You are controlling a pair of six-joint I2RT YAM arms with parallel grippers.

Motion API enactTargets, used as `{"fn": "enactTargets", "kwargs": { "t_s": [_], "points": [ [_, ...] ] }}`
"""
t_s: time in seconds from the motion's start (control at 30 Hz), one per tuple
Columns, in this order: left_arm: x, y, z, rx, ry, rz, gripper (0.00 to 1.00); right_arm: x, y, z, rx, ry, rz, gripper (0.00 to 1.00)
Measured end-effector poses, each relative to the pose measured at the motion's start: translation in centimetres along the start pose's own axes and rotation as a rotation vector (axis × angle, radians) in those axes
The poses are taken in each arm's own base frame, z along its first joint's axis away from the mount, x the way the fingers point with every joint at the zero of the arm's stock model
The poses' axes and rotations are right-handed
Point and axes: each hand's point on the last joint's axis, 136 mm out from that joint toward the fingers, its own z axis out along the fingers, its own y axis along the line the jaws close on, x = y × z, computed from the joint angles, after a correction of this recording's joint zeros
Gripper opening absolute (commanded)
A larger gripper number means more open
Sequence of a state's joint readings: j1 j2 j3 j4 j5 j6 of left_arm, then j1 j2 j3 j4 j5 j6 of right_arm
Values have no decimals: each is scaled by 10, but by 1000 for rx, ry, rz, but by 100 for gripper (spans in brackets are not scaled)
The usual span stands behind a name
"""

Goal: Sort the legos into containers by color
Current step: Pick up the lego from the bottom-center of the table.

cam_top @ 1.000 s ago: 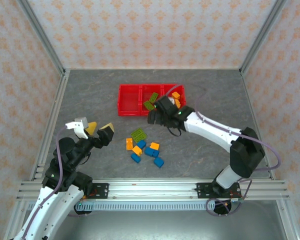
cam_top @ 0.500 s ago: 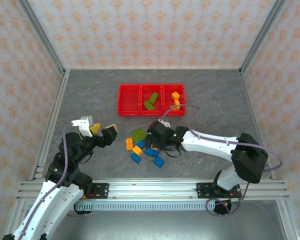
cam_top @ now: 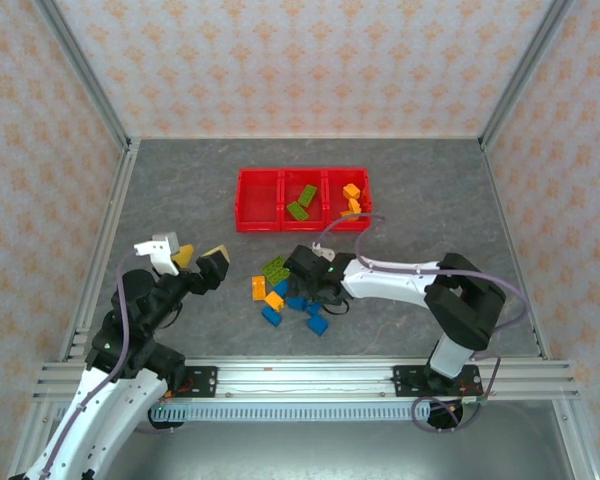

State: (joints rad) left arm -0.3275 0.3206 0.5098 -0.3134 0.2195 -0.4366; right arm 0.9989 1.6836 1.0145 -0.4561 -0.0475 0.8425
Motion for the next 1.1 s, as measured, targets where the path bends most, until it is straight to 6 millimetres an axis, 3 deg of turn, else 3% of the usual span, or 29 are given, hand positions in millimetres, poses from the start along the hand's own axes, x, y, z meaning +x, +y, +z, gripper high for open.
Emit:
{"fn": "enactTargets", "kwargs": {
  "t_s": [0.37, 0.5, 0.77, 0.87, 0.97, 1.1],
  "points": [
    [-5, -1, -8, 2, -34, -1, 99, 0, -7, 10, 43, -10, 14, 62],
    [-3, 0, -6, -3, -24, -2, 99, -1, -9, 12, 54, -18, 11, 45],
    [4, 5, 2, -27, 16, -3, 99, -19, -13, 10, 76, -71, -15, 34],
    [3, 7, 2, -38, 11, -8, 99, -40, -11, 2, 83, -105, -26, 35],
    [3, 10, 2, -57, 6, -10, 99, -78, 3, -21, 54, -189, -46, 38],
    [3, 13, 4, -72, 8, -9, 99, -165, 26, -80, -37, -368, -29, 39]
  ]
}}
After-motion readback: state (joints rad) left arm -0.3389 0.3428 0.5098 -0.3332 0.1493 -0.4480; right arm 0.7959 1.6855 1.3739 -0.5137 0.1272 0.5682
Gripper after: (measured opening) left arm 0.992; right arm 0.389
